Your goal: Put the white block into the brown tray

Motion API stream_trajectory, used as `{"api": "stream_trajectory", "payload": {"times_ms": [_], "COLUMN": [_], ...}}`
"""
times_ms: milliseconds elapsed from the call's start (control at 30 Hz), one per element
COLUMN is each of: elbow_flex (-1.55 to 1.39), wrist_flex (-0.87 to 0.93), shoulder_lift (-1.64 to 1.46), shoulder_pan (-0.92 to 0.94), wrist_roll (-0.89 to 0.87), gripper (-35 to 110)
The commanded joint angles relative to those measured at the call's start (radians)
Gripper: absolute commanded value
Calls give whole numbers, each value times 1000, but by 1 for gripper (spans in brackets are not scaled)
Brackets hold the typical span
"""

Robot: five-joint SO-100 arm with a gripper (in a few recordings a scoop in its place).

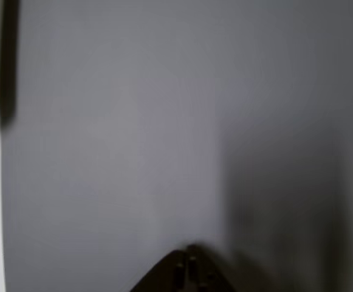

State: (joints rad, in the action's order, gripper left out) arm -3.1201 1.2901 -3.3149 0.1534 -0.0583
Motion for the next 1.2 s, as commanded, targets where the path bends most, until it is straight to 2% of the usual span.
{"api": "stream_trajectory", "payload": {"times_ms": [0,167,300,367,467,733,1167], "elbow_flex": [6,6,6,6,6,6,6], "wrist_flex": [66,95,97,97,97,97,97], "shoulder_lift": [2,2,2,2,2,2,2], "shoulder_pan": [-8,-8,-8,-6,-6,-17,-23], "wrist_roll": [15,133,371,402,371,46,9], "gripper": [0,0,2,4,4,3,3]}}
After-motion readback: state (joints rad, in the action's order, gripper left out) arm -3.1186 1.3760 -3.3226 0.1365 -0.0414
